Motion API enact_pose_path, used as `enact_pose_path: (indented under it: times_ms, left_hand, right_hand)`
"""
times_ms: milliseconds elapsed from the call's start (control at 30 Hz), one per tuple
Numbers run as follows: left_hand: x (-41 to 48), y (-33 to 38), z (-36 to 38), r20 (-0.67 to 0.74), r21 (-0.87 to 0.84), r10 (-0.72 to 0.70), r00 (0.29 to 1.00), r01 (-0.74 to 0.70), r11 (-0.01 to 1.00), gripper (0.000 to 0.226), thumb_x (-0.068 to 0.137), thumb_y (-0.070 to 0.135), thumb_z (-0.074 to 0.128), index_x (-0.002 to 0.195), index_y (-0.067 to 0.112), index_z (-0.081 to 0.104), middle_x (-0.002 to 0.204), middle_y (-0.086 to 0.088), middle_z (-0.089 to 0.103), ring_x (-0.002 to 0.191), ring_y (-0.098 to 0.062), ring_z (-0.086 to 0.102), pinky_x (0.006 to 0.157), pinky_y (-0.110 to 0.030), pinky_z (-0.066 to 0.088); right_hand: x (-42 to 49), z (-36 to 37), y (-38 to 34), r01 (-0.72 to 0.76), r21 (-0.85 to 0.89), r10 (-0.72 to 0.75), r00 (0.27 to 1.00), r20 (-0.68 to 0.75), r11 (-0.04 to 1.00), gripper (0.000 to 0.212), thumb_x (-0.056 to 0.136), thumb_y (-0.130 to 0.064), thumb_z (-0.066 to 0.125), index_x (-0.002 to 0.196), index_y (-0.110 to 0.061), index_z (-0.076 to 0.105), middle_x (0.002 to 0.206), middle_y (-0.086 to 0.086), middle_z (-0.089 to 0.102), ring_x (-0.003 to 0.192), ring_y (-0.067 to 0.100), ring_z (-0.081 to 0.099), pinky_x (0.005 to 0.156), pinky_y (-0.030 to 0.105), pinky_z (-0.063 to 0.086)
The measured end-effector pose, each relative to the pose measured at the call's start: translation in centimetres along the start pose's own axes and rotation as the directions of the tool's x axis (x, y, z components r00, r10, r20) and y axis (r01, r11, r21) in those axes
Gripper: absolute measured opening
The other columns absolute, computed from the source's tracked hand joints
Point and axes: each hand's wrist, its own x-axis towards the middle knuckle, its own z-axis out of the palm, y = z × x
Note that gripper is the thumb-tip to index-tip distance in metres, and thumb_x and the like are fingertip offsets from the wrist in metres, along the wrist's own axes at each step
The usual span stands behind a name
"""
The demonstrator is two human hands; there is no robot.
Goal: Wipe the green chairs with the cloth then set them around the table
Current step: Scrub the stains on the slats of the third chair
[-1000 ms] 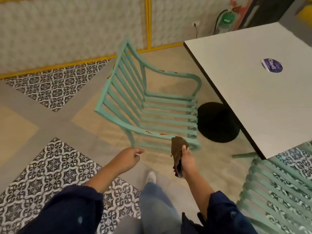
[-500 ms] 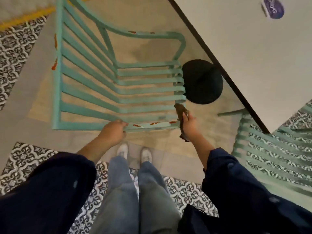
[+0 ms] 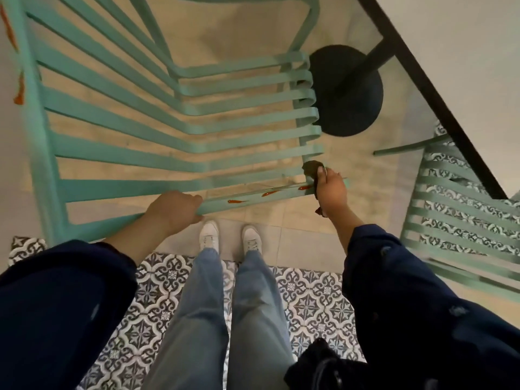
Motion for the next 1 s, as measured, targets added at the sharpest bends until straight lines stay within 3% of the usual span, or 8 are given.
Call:
enact_pose_path:
  times_ms: [100, 300, 467, 733, 1000]
  left_hand:
    - [-0.1, 0.3, 0.4, -0.04, 0.026, 0.014, 0.999, -0.013, 1.0, 0.041, 0.092, 0.044, 0.045, 0.117, 0.011, 0.05, 0.113, -0.015, 0.065, 0.105, -0.033, 0.058, 0.082, -0.037, 0.047]
    - [-0.3, 0.4, 0.3, -0.051, 0.022, 0.021, 0.999, -0.02, 1.0, 0.04, 0.093, 0.041, 0.045, 0.117, 0.01, 0.049, 0.11, -0.016, 0.065, 0.105, -0.033, 0.056, 0.08, -0.039, 0.048]
    - [-0.6, 0.7, -0.1, -0.051, -0.006, 0.006, 0.999, -0.006, 1.0, 0.039, 0.093, 0.039, 0.044, 0.12, 0.011, 0.049, 0.112, -0.016, 0.063, 0.107, -0.032, 0.055, 0.082, -0.039, 0.047]
    - [-0.5, 0.6, 0.1, -0.061, 0.032, 0.018, 0.998, -0.016, 0.999, 0.044, 0.094, 0.038, 0.043, 0.128, 0.01, 0.045, 0.116, -0.015, 0.062, 0.11, -0.032, 0.054, 0.083, -0.038, 0.047]
    - [-0.6, 0.6, 0.1, -0.105, 0.001, 0.035, 0.994, -0.035, 0.999, 0.04, 0.093, 0.034, 0.048, 0.119, 0.004, 0.051, 0.111, -0.021, 0.063, 0.106, -0.036, 0.056, 0.083, -0.039, 0.048]
  right_hand:
    - [-0.2, 1.2, -0.2, -0.009, 0.051, 0.016, 0.991, -0.133, 0.999, 0.048, 0.099, -0.03, 0.027, 0.089, 0.0, 0.063, 0.084, 0.019, 0.064, 0.083, 0.037, 0.059, 0.097, 0.053, 0.043]
    - [-0.7, 3.7, -0.6, 0.028, -0.029, -0.032, 0.991, -0.13, 0.999, 0.04, 0.101, -0.022, 0.03, 0.091, 0.001, 0.061, 0.094, 0.02, 0.064, 0.098, 0.034, 0.056, 0.115, 0.042, 0.021]
    - [-1.2, 5.2, -1.4, 0.077, -0.116, -0.09, 0.99, -0.113, 0.99, 0.04, 0.101, -0.023, 0.03, 0.098, 0.0, 0.062, 0.099, 0.018, 0.065, 0.103, 0.032, 0.056, 0.117, 0.036, 0.013]
    - [-3.4, 7.8, -3.9, 0.186, -0.115, -0.198, 0.975, -0.099, 0.976, 0.039, 0.1, -0.023, 0.03, 0.092, -0.001, 0.061, 0.09, 0.016, 0.064, 0.095, 0.031, 0.057, 0.117, 0.037, 0.015]
    - [-5.8, 10.9, -6.8, 0.239, -0.055, -0.242, 0.969, -0.043, 0.969, 0.039, 0.1, -0.024, 0.03, 0.092, -0.003, 0.062, 0.091, 0.014, 0.065, 0.096, 0.029, 0.057, 0.116, 0.035, 0.013]
